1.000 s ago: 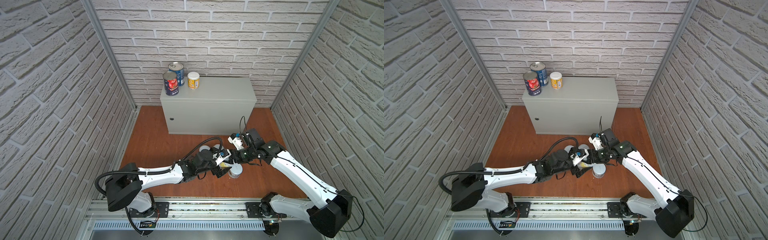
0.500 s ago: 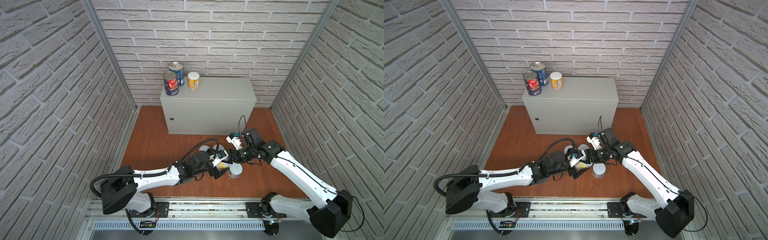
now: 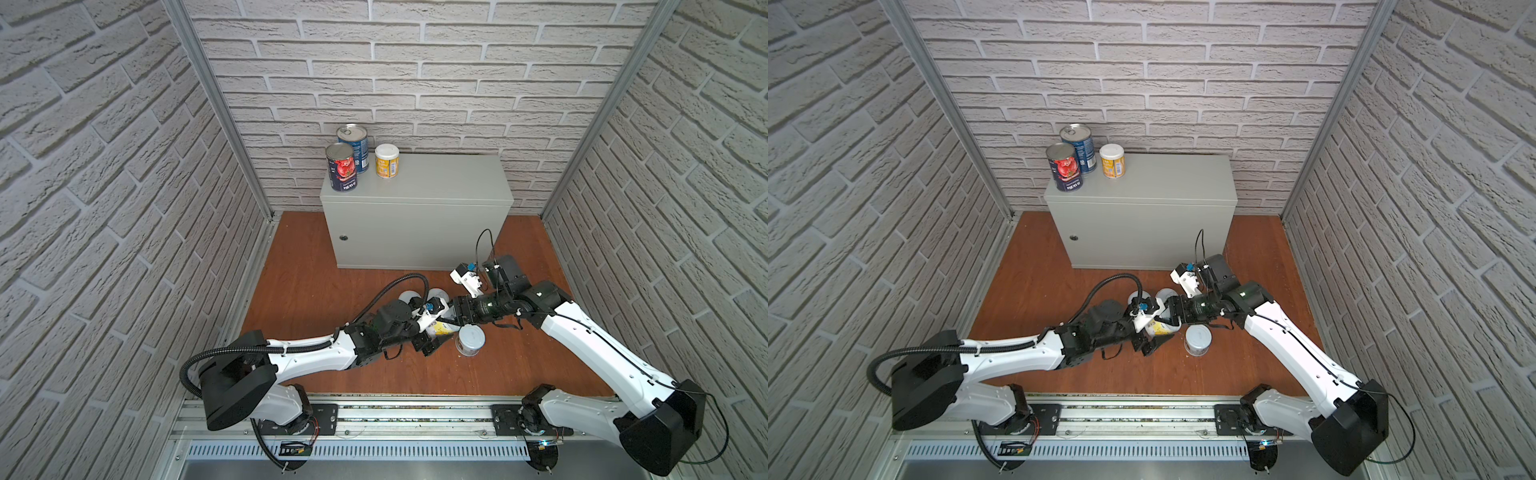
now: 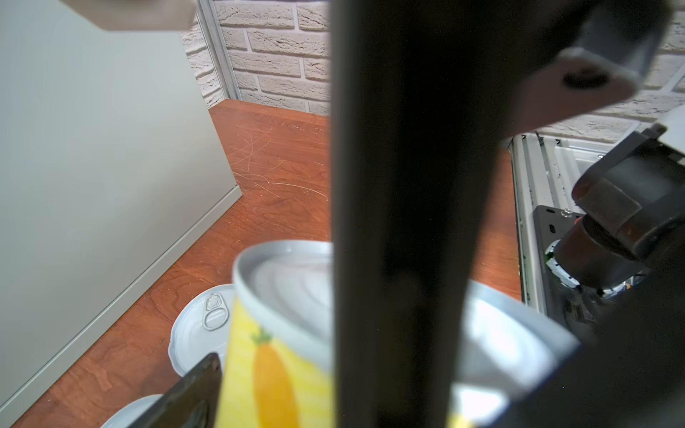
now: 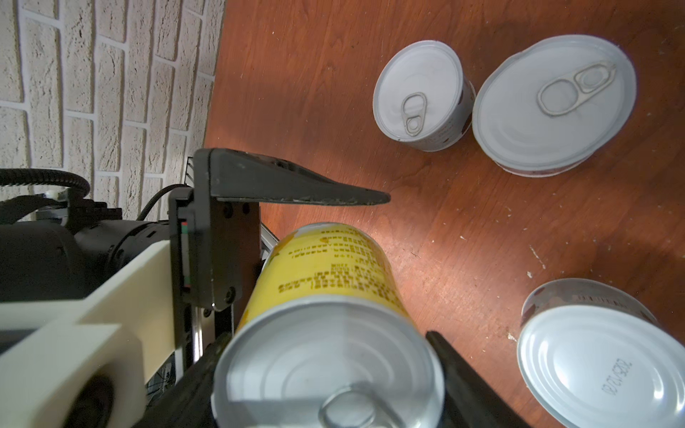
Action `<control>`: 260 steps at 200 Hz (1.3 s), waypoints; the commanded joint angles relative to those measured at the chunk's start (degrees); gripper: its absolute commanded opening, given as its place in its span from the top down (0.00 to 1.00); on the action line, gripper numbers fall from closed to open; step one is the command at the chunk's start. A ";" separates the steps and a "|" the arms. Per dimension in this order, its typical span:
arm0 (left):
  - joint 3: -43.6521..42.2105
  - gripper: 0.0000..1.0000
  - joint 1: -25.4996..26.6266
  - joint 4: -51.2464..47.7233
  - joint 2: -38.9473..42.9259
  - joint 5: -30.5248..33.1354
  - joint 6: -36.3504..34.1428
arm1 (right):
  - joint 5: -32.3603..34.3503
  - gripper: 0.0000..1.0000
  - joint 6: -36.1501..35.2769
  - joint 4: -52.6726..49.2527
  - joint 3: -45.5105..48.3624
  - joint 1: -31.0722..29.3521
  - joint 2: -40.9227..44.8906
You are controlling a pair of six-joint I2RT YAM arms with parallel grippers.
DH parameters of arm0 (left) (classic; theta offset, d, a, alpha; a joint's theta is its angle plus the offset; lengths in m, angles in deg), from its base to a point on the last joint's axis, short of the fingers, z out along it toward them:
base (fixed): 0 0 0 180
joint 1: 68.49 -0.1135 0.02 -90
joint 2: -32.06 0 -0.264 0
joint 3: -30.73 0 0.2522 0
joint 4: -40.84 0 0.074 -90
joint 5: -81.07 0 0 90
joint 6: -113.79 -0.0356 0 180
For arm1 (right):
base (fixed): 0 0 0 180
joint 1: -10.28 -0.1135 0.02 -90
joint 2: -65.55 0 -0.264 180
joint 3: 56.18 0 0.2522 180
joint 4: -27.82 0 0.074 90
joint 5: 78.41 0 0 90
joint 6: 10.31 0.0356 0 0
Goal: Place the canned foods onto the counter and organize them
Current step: 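Close the left gripper on the yellow can beside the right gripper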
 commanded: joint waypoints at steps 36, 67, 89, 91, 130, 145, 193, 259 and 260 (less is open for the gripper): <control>-0.82 0.15 -1.07 3.59 0.78 -0.61 0.97 | -7.55 0.38 -0.71 5.17 -1.12 -0.44 1.42; -1.09 0.24 -1.16 4.58 1.34 -0.70 1.18 | -7.55 0.38 -0.88 5.24 -0.85 -0.46 0.83; -1.61 0.29 -1.34 5.81 2.42 -0.79 1.68 | -7.92 0.38 -0.96 5.52 -0.63 -0.41 0.24; -1.70 0.29 -1.38 5.94 2.63 -0.79 1.74 | -7.91 0.38 -0.96 5.47 -0.63 -0.43 0.16; -2.31 0.36 -2.15 6.98 3.68 -1.18 2.98 | -7.92 0.36 -1.29 5.56 -0.89 -0.45 -0.49; -2.47 0.37 -2.38 7.65 3.85 -1.58 3.66 | -7.91 0.36 -1.32 5.64 -0.93 -0.46 -0.77; -2.63 0.40 -2.99 9.08 3.72 -2.20 4.64 | -8.09 0.34 -1.45 5.63 -0.81 -0.38 -1.15; -2.49 0.41 -3.27 9.27 3.12 -1.14 5.73 | -5.89 0.21 -1.95 4.21 -0.98 -0.46 -1.63; -2.49 0.41 -3.32 9.27 3.09 -1.10 5.78 | -5.89 0.20 -1.94 4.23 -0.98 -0.46 -1.64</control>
